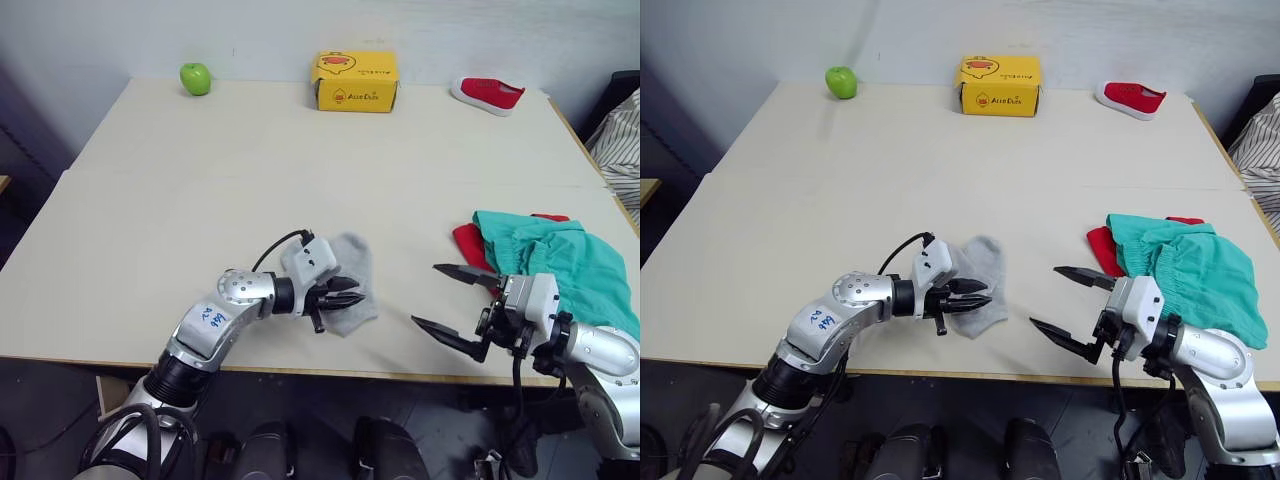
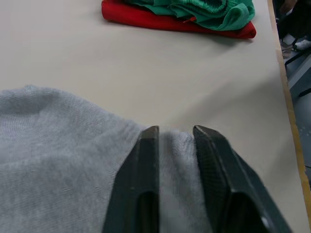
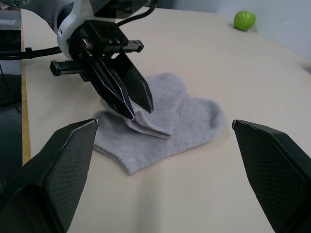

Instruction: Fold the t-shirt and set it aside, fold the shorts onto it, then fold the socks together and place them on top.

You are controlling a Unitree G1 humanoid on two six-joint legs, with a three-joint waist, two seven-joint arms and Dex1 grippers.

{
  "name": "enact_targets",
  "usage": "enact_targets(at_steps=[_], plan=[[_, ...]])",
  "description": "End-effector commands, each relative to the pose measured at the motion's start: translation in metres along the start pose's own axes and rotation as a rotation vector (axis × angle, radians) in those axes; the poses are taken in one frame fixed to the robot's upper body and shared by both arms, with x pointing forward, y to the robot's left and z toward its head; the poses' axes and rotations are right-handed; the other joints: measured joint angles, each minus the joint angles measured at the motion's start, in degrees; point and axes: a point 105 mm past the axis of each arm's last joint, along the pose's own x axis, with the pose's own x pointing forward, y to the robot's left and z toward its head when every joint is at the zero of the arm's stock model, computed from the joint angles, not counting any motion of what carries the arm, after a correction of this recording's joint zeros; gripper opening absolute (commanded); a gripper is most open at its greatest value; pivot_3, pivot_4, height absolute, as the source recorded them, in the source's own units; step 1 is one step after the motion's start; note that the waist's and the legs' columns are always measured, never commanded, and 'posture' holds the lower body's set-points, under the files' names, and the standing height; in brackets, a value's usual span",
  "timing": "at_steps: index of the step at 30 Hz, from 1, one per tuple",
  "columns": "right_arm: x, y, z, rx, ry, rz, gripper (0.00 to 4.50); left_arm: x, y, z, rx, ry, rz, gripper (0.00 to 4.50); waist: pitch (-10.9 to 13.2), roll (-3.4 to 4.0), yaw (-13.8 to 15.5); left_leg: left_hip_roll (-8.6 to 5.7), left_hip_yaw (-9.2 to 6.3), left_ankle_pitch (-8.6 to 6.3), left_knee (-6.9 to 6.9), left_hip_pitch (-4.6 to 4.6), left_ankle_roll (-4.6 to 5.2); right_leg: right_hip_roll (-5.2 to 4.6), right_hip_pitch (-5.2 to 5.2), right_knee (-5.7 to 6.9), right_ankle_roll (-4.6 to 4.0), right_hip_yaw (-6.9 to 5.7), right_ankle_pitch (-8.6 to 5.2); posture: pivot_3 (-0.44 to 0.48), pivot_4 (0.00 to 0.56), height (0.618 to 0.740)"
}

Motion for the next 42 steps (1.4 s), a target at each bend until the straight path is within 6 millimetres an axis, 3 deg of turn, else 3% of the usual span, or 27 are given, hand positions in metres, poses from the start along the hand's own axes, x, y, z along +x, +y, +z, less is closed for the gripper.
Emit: enact_targets(at_steps=[1,3,5,8,12,16,19,25,28,31,37,42], plan=[[0.008,0.011,0.008,0.022,-0.016,0.017,4.50,-0.020,0.003,0.028,0.037,-0.138,-0.061,2.64,0.00,0.00,-0.10,0.01,0.00,0.00,0.00,0.00,0.00,0.00,0.00,0.00,0.00,0.00,0.00,0.000,0.150,0.740],[0.017,0.025,0.006,0.042,0.002,0.054,4.50,-0.041,0.011,0.038,0.052,-0.184,-0.100,3.31,0.00,0.00,-0.23,0.06,0.00,0.00,0.00,0.02,-0.01,0.01,-0.01,0.02,-0.02,-0.01,-0.01,0.000,0.150,0.740],[0.027,0.039,0.000,0.036,0.027,0.086,4.50,-0.056,0.033,0.043,0.063,-0.191,-0.047,3.31,0.00,0.01,-0.16,0.10,-0.03,0.03,-0.01,0.02,-0.07,0.03,-0.03,0.07,-0.08,-0.08,-0.04,0.000,0.150,0.740],[0.043,0.052,-0.010,0.002,0.058,0.113,4.50,-0.060,0.071,0.042,0.084,-0.158,0.080,3.31,0.00,0.00,0.05,0.05,-0.08,0.04,0.01,0.01,-0.06,0.02,-0.02,0.09,-0.09,-0.12,-0.05,0.000,0.150,0.740],[0.069,0.061,-0.022,-0.042,0.078,0.106,4.50,-0.046,0.109,0.037,0.124,-0.108,0.180,3.31,-0.01,-0.01,0.10,-0.09,-0.08,0.00,0.06,-0.09,0.05,-0.04,-0.02,0.06,0.00,-0.11,0.00,0.000,0.150,0.740],[0.086,0.056,-0.032,-0.121,0.109,0.059,4.50,-0.018,0.119,0.034,0.128,-0.077,0.162,3.31,-0.01,-0.03,-0.01,-0.20,-0.10,0.01,0.37,-0.43,0.12,0.02,-0.12,0.13,0.10,-0.21,0.05,0.000,0.150,0.740],[0.094,0.055,-0.036,-0.204,0.118,0.054,3.92,-0.002,0.120,0.031,0.116,-0.061,0.140,3.34,-0.01,-0.04,-0.18,-0.25,-0.11,-0.12,0.79,-0.88,0.23,0.07,-0.33,0.15,0.16,-0.30,0.09,0.000,0.150,0.740],[0.105,0.066,-0.045,-0.244,0.131,0.080,1.82,0.017,0.121,0.015,0.069,0.031,0.137,3.34,0.00,-0.05,-0.78,-0.23,-0.11,-0.12,0.81,-0.86,0.25,0.11,-0.31,0.12,0.27,-0.28,0.14,0.000,0.150,0.740],[0.108,0.065,-0.046,-0.260,0.126,0.066,0.78,0.021,0.120,0.003,0.062,0.087,0.142,2.76,0.00,-0.06,-1.33,-0.23,-0.12,-0.12,0.81,-0.85,0.24,0.12,-0.31,0.14,0.27,-0.28,0.14,0.000,0.150,0.740],[0.106,0.063,-0.048,-0.265,0.126,0.067,0.00,0.030,0.118,-0.003,0.059,0.091,0.164,1.76,0.02,-0.08,-1.47,-0.22,-0.14,-0.12,0.82,-0.85,0.25,0.11,-0.30,0.14,0.27,-0.27,0.14,0.000,0.150,0.740],[0.097,0.058,-0.051,-0.272,0.134,0.127,0.00,0.041,0.109,-0.008,0.000,0.082,0.122,0.03,0.02,-0.09,-1.46,-0.19,-0.16,-0.12,0.85,-0.80,0.26,0.09,-0.24,0.14,0.27,-0.26,0.15,0.000,0.150,0.740],[0.087,0.040,-0.052,-0.287,0.152,0.166,0.00,0.027,0.114,-0.013,0.032,0.104,0.130,0.03,0.02,-0.09,-1.53,-0.18,-0.18,-0.11,0.85,-0.77,0.27,0.07,-0.21,0.15,0.27,-0.27,0.15,0.000,0.150,0.740]])
